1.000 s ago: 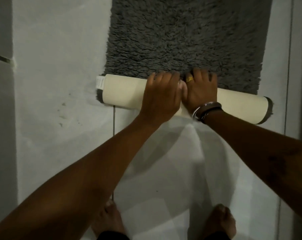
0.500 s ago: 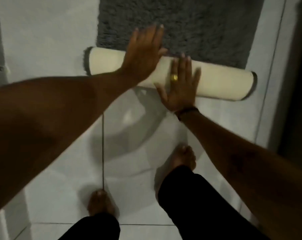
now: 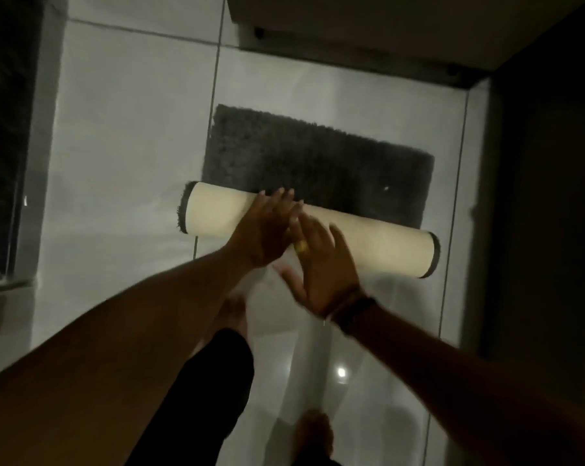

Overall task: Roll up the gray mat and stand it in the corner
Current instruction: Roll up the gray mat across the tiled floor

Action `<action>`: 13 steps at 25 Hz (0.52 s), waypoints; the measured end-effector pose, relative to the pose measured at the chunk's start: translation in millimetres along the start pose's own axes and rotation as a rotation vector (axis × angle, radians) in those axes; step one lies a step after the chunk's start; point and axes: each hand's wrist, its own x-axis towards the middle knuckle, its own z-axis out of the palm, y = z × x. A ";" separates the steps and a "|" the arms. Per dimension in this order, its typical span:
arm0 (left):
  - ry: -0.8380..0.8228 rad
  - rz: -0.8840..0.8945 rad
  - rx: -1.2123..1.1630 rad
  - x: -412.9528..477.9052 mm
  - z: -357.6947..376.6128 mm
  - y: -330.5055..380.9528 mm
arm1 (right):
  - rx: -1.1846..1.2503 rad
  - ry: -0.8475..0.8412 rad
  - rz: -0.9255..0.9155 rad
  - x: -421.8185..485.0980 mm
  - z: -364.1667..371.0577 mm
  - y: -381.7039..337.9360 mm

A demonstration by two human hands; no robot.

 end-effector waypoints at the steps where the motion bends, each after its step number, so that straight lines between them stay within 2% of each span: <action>1: 0.012 -0.012 0.007 23.6 -13.1 -9.8 | 0.021 -0.084 0.074 -10.6 7.6 -0.1; 4: -0.010 -0.085 0.052 103.5 -48.1 -46.1 | -0.058 -0.157 0.210 26.8 28.8 26.4; 7: -0.001 -0.351 -0.114 142.4 -69.4 -48.9 | -0.120 -0.045 0.212 87.7 38.8 57.3; 9: 0.230 -0.450 -0.302 126.9 -67.9 -32.2 | -0.170 0.005 0.200 127.2 31.7 78.0; 11: 0.488 -0.379 -0.420 95.5 -64.1 -13.3 | -0.166 0.040 0.238 160.1 16.1 92.8; 12: 0.549 -0.382 -0.444 75.7 -57.8 -3.9 | -0.151 0.023 0.247 173.9 6.3 94.4; 13: 0.560 -0.483 -0.487 59.6 -52.0 6.7 | -0.148 -0.005 0.239 185.7 -2.5 96.3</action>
